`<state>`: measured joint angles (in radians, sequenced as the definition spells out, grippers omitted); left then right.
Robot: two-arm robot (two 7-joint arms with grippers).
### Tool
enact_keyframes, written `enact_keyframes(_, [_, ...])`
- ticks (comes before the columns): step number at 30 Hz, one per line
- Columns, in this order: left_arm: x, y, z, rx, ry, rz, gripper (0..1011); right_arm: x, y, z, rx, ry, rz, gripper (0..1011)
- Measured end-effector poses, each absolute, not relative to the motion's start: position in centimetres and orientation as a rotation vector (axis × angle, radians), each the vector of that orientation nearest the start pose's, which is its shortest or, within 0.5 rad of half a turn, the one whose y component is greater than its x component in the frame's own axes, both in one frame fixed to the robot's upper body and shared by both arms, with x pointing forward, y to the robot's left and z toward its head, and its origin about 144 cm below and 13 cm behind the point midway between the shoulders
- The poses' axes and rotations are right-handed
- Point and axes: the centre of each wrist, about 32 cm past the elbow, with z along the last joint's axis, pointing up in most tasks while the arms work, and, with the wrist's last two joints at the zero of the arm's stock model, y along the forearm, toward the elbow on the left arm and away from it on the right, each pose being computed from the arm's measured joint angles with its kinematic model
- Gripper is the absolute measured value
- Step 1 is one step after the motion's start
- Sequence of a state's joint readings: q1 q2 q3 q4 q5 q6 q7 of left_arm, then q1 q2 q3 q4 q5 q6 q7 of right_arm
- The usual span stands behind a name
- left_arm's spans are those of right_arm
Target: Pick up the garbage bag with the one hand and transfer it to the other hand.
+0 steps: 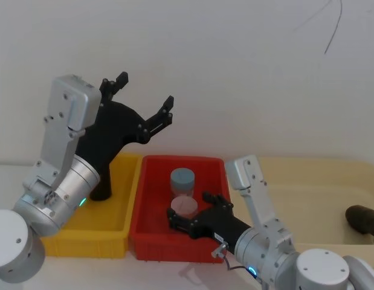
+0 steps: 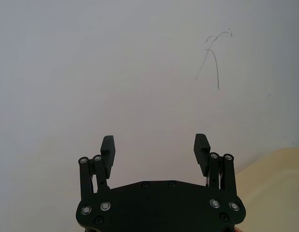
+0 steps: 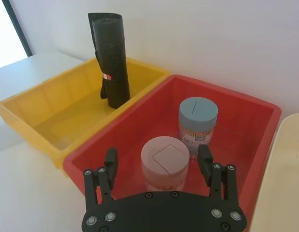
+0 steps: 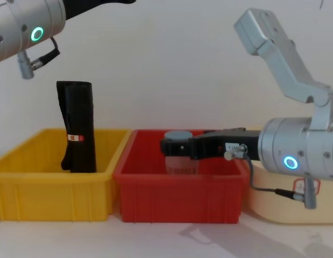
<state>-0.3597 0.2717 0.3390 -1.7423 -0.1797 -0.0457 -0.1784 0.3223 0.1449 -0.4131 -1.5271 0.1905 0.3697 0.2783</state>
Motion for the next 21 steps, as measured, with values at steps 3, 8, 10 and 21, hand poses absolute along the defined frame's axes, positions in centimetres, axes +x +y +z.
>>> enact_keyframes(3, [51.1, 18.9, 130.2, -0.231, -0.472, 1.008, 1002, 52.2, -14.1, 121.9, -0.187, 0.068, -0.899, 1001])
enact_keyframes(8, [51.1, 19.0, 130.2, -0.23, -0.473, 1.011, 1001, 52.6, -13.9, 121.6, -0.197, 0.071, -0.901, 1001])
enact_keyframes(10, [51.1, 19.0, 130.2, -0.23, -0.474, 1.013, 1001, 52.7, -13.9, 121.5, -0.2, 0.07, -0.903, 1001])
enact_keyframes(21, [51.1, 19.1, 130.3, -0.23, -0.475, 1.016, 1001, 54.3, -13.9, 120.8, -0.224, 0.079, -0.919, 1001])
